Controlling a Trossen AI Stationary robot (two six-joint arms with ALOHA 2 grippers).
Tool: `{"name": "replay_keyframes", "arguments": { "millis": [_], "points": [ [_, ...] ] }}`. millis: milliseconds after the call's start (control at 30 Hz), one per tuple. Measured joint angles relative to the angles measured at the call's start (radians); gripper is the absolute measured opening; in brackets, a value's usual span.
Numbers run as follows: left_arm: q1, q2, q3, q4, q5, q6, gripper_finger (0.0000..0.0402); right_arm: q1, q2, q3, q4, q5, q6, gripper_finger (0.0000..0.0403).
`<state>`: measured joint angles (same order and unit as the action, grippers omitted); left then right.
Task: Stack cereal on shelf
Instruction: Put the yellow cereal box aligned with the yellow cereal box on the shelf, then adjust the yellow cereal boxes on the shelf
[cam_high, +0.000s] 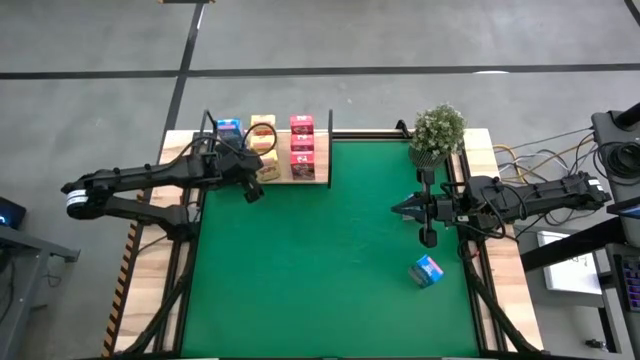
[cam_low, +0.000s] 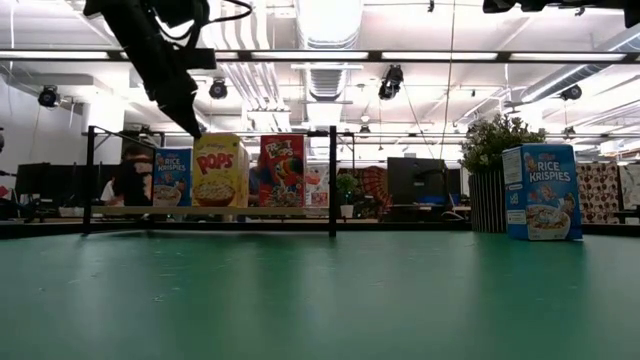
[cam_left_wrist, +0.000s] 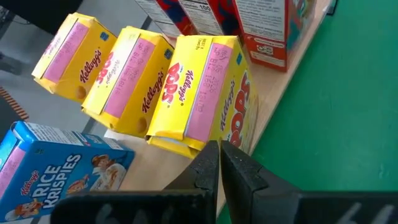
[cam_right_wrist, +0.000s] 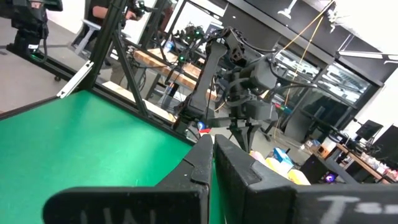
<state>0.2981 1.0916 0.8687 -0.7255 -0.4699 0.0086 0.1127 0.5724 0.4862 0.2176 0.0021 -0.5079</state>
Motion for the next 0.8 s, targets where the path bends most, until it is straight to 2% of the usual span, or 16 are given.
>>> {"name": "replay_keyframes", "arguments": {
  "millis": [200,500,700,800],
  "points": [
    [0.0,0.001,-0.002,-0.027,-0.044,0.0,0.0,0.0,0.0,0.0,0.0,0.0,0.0,0.0009],
    [0.0,0.001,-0.002,-0.024,-0.044,-0.017,0.0,0.0,0.0,0.0,0.0,0.0,0.0,0.0009],
    [-0.01,-0.005,0.018,-0.016,0.046,-0.003,0.0,0.0,0.0,0.0,-0.001,0.0,0.0,0.0009],
    [-0.012,-0.016,0.062,-0.015,0.044,0.025,0.0,0.0,0.0,0.0,-0.001,0.0,0.0,0.0009]
  ]
}}
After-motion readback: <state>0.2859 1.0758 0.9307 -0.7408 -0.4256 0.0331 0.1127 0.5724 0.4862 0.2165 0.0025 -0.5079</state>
